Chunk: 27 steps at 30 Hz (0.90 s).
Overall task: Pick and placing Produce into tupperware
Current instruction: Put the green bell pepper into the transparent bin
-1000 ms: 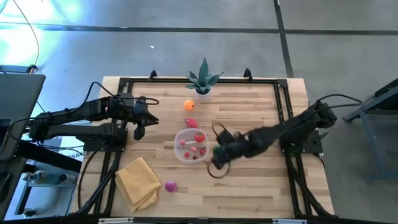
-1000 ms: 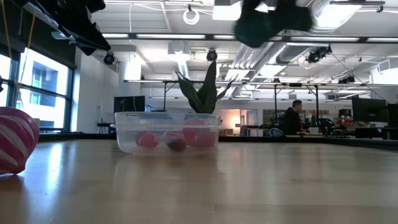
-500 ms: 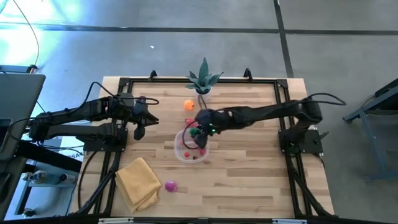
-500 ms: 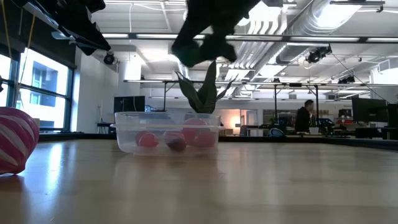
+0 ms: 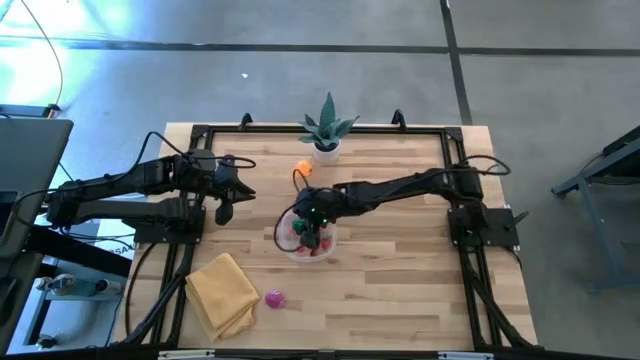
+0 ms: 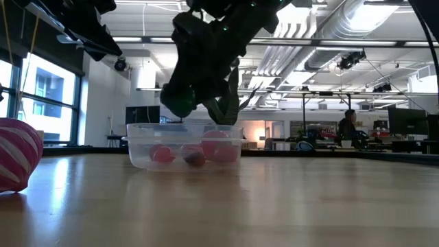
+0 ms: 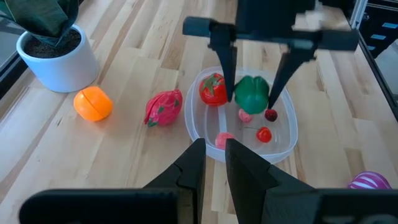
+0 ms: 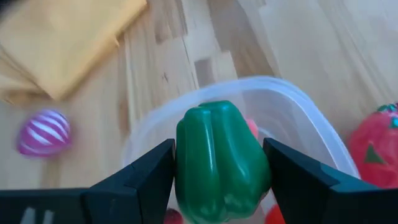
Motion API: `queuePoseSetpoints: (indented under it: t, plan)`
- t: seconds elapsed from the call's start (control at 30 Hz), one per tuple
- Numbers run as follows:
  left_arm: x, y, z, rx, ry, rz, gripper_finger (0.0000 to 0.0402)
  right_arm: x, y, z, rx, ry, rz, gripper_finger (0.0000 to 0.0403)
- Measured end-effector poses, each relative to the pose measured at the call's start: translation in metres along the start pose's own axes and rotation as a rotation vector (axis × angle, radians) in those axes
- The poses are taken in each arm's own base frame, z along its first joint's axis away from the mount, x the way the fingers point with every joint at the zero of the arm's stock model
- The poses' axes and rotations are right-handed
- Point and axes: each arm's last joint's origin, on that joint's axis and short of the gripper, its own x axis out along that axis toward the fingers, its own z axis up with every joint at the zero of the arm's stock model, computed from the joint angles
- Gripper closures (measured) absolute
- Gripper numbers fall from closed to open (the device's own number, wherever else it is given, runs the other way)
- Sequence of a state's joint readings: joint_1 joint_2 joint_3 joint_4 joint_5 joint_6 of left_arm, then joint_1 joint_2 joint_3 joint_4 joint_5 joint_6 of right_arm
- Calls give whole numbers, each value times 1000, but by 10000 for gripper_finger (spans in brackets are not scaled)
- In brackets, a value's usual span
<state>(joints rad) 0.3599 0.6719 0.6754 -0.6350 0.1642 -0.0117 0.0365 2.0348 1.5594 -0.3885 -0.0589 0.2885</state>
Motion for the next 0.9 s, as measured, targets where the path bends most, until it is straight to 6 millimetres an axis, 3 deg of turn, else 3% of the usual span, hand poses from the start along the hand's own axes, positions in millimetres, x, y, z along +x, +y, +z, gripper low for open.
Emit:
queuePoseSetpoints:
  t: [0.37, 0.9]
  plan:
    - [0, 0, 0, 0, -1, 0, 348, 31, 2, -9, -139, 131, -135, 179]
    - [0, 0, 0, 0, -1, 0, 348, 40, 11, -17, -225, 169, -141, 178]
